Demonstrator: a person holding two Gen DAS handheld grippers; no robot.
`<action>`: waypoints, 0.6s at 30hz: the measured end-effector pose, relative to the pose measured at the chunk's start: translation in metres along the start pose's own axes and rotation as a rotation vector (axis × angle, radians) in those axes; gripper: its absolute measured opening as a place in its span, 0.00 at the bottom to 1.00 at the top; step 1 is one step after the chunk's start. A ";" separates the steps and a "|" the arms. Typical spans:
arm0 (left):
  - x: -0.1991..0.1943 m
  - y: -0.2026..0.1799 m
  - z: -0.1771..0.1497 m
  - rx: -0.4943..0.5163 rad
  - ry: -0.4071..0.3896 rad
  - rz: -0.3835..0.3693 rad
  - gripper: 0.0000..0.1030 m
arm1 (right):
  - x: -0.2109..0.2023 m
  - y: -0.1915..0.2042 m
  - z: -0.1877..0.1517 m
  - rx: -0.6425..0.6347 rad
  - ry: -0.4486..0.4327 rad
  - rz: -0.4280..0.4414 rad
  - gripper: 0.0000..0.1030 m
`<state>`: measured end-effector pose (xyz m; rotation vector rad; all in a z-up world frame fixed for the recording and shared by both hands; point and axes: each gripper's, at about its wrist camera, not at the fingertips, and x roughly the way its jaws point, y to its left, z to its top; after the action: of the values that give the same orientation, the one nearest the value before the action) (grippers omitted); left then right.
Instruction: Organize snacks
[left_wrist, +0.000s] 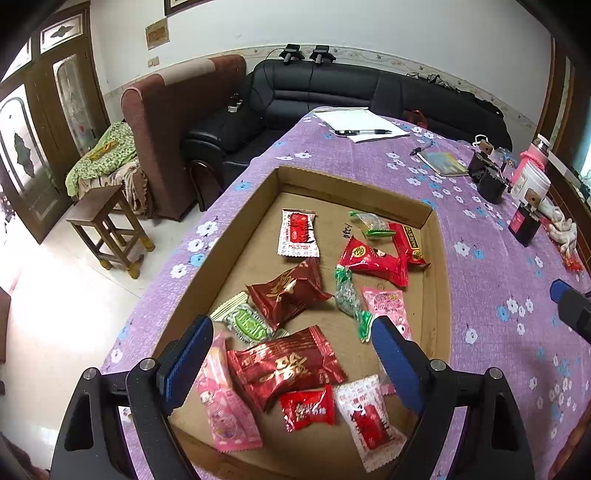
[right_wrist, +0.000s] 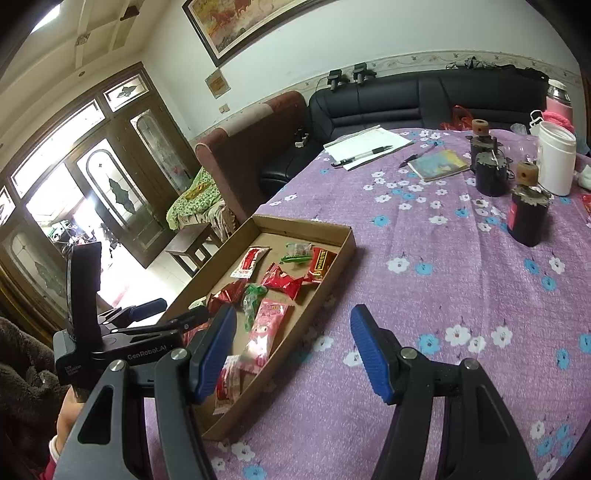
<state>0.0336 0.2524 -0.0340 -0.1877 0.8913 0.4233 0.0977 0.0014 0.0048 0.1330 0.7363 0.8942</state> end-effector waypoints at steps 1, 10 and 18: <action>-0.001 -0.001 -0.001 0.007 0.002 0.008 0.88 | -0.002 0.000 -0.002 0.000 -0.002 -0.001 0.62; -0.017 -0.003 -0.013 0.019 -0.027 0.002 0.89 | -0.013 0.001 -0.015 0.001 -0.003 0.000 0.62; -0.034 -0.004 -0.026 0.024 -0.067 0.032 0.89 | -0.018 0.001 -0.031 0.005 0.000 0.002 0.62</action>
<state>-0.0016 0.2308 -0.0232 -0.1367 0.8344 0.4465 0.0701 -0.0175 -0.0080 0.1384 0.7381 0.8946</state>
